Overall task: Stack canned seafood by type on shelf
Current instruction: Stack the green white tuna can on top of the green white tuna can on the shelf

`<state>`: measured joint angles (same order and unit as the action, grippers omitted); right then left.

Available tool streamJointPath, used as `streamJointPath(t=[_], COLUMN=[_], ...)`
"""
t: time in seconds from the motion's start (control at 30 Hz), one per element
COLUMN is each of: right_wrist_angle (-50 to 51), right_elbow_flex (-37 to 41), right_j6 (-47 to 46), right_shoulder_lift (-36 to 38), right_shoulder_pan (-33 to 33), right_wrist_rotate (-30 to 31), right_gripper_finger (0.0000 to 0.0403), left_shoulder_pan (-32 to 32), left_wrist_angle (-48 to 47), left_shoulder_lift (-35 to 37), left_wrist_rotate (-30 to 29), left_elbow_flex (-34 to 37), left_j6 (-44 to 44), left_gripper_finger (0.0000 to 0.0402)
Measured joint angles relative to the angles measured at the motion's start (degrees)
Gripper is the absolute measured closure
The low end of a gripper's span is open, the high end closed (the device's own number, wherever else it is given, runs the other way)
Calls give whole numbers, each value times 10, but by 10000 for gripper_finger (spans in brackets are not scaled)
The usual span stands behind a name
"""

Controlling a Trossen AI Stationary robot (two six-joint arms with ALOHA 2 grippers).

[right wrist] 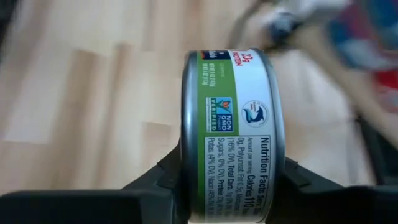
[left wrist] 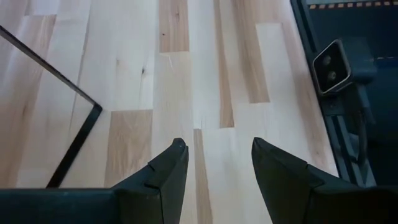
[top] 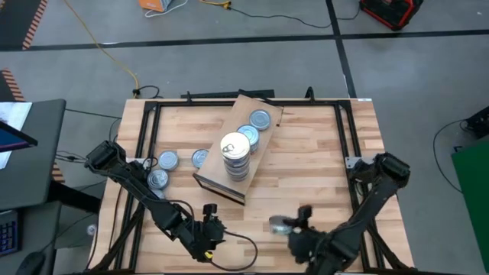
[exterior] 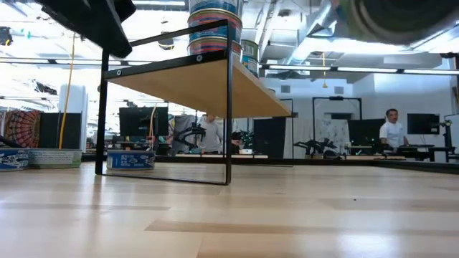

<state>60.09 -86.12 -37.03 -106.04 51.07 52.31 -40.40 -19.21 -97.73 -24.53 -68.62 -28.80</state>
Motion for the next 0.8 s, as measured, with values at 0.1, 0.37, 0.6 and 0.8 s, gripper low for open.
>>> streamJointPath(t=[0.1,0.37,0.6,0.8], right_wrist_angle=[94,225,235,219], right_elbow_flex=[-1,-1,-1,-1], right_j6=[-78,-88,44,137], right_shoulder_lift=[23,42,47,99], right_shoulder_pan=[-3,-88,-198,-280], right_wrist_rotate=[55,119,149,146], right_gripper_finger=[229,242,222,243], left_shoulder_pan=[-2,-39,-66,-61], left_wrist_angle=[33,155,161,248], left_shoulder_lift=[14,40,40,63], left_wrist_rotate=[0,171,201,205], left_elbow_flex=[0,0,24,126], left_j6=[26,184,231,201], left_gripper_finger=[230,230,230,230])
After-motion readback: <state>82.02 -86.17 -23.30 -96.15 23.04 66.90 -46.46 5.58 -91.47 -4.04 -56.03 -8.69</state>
